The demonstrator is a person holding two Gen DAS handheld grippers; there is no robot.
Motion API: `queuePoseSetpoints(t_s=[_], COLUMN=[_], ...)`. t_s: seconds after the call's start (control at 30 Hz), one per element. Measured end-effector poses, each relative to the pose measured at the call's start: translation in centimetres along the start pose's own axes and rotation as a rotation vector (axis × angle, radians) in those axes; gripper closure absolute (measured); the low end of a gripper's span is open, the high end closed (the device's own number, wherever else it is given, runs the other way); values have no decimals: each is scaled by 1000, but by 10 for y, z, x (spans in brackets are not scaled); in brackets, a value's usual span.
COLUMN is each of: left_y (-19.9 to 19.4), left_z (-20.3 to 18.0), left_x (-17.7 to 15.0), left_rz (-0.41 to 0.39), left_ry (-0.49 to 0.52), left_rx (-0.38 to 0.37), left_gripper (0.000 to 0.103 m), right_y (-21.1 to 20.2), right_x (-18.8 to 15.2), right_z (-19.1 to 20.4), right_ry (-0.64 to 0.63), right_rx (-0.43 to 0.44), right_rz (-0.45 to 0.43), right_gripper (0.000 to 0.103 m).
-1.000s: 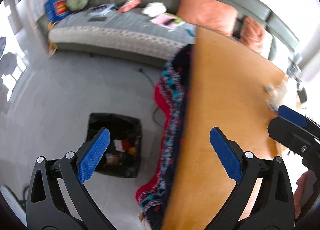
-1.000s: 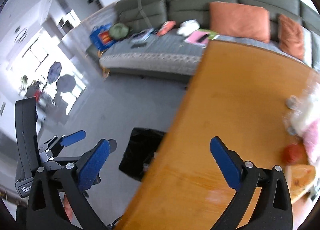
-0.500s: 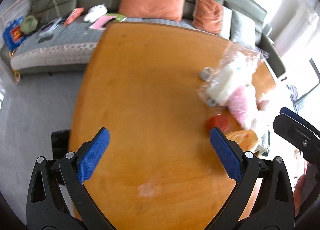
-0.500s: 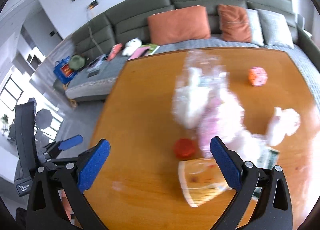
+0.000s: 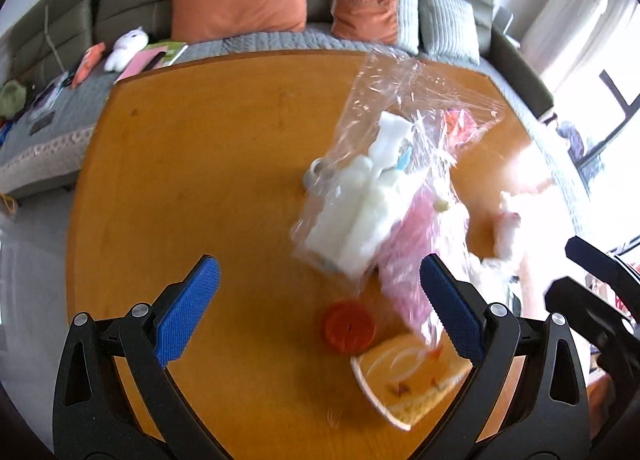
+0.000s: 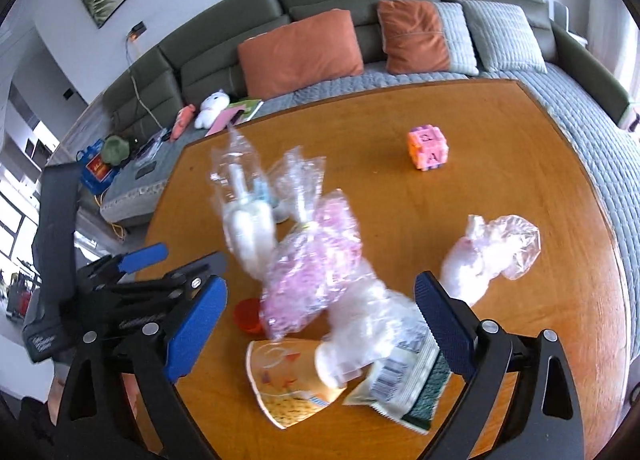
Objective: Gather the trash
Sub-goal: 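Grasp the clear bag of white items with the left gripper while the right grasps the pink bag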
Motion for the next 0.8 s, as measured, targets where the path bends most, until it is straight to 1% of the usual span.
queuePoseSetpoints(t_s=[0.1, 0.17, 0.2, 0.3, 0.33, 0.37, 0.4, 0.43, 0.47, 0.5, 0.53, 0.63, 0.7, 0.77, 0.8], left_y=[18, 29, 34, 48, 53, 57, 62, 66, 68, 69, 67, 57, 44, 32, 27], left_z=[-5, -7, -8, -9, -7, -5, -1, 4, 10, 17, 25, 42, 56, 68, 74], left_x=[14, 20, 23, 29, 30, 30, 29, 27, 26, 24, 22, 15, 8, 0, -3], left_rz=[17, 33, 36, 30, 32, 37, 47, 60, 65, 61, 55, 34, 10, -16, -22], left_ry=[22, 32, 36, 41, 31, 21, 6, -15, -40, -67, -97, -150, -176, -192, -196], left_rx=[-1, -18, -23, 1, -15, -25, -33, -59, -70, -100, -132, -162, -171, -168, -170], left_gripper=[6, 6, 6, 6, 6, 9, 26, 42, 50, 56, 56, 57, 57, 57, 56], right_y=[4, 8, 12, 21, 24, 27, 29, 32, 35, 39, 43, 62, 77, 94, 100], right_x=[6, 10, 13, 20, 23, 26, 27, 30, 31, 33, 35, 36, 35, 32, 30], right_z=[-11, -16, -19, -23, -22, -22, -20, -18, -15, -11, -7, 7, 16, 24, 26], right_ry=[25, 38, 46, 65, 67, 72, 73, 69, 60, 48, 39, 9, -12, -50, -64], right_rx=[18, 13, 15, 13, 16, 19, 19, 20, 23, 25, 22, 9, -5, -48, -64], right_rz=[18, 28, 42, 58, 60, 61, 62, 67, 75, 84, 93, 141, 173, 202, 211], right_gripper=[9, 10, 10, 10, 10, 10, 10, 10, 10, 10, 10, 10, 10, 10, 12])
Point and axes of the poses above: each gripper's, at about its wrist camera, not at the fingertips, and y roughly the way its jaws point, z to its left, x to its top, the point moved 3 cm from there along y, roughly the way its jaws point, and after that the axes turned 9 degrees about z, right-handed, at the moved point
